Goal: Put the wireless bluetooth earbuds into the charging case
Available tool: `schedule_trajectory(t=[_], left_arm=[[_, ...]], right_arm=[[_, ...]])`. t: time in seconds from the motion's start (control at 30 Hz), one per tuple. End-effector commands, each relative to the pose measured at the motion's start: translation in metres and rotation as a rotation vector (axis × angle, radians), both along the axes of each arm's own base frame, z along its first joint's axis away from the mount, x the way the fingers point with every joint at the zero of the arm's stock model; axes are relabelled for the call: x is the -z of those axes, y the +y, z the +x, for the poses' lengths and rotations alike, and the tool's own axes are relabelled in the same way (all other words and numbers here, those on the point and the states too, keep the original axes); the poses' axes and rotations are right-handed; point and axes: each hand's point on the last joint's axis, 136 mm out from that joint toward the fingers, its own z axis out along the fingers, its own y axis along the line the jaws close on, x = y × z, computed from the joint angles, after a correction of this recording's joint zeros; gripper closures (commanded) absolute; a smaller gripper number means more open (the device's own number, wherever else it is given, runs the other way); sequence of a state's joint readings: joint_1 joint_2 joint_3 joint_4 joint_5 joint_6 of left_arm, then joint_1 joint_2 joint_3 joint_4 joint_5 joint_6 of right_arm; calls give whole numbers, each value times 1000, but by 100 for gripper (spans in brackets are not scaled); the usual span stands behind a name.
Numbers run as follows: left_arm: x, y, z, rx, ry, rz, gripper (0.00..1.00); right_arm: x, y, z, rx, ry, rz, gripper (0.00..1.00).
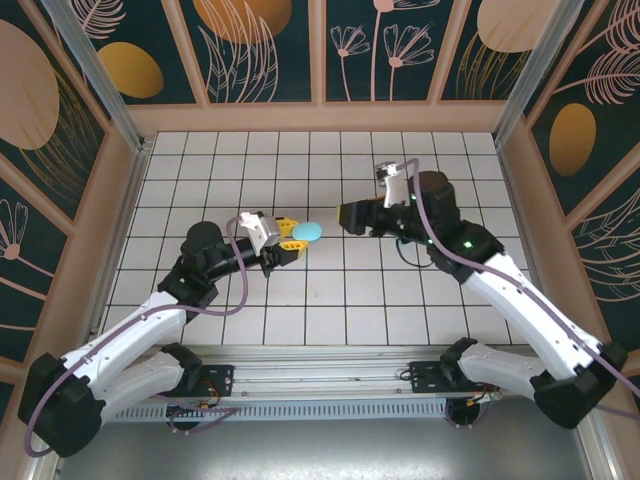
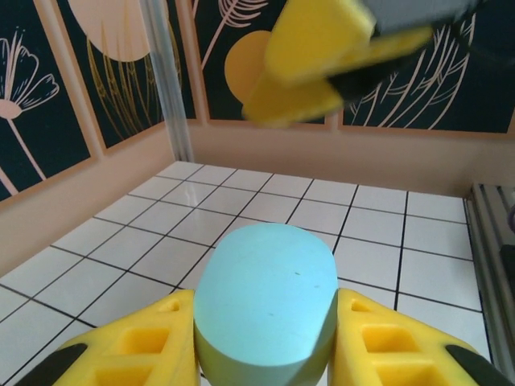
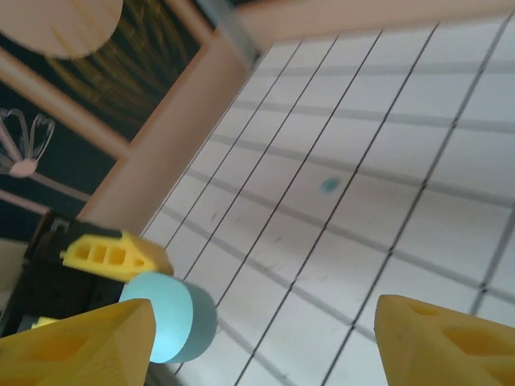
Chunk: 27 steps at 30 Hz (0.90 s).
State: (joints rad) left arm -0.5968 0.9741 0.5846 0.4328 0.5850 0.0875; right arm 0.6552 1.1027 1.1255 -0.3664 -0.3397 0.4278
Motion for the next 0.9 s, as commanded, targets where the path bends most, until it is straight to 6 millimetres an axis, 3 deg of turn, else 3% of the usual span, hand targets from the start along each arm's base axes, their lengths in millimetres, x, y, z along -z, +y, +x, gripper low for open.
schedule_trajectory(t=[0.0,0.6,0.67,0.87], left_arm=[[-34,-7,-10,72,-62,-79,69],[-39,-9,-14,101,-72,-79,68],[-38,-10,-14,105,-71,-76,68],[-32,-11,-13,108,-72,-64,66]], right_arm=[[-17,28,-20,-136,195,166,32],[3,61,-47,-289,367,266,39],[3,62,-49,-295,376,272,45],[3,63,-48,-279,409,302,74]])
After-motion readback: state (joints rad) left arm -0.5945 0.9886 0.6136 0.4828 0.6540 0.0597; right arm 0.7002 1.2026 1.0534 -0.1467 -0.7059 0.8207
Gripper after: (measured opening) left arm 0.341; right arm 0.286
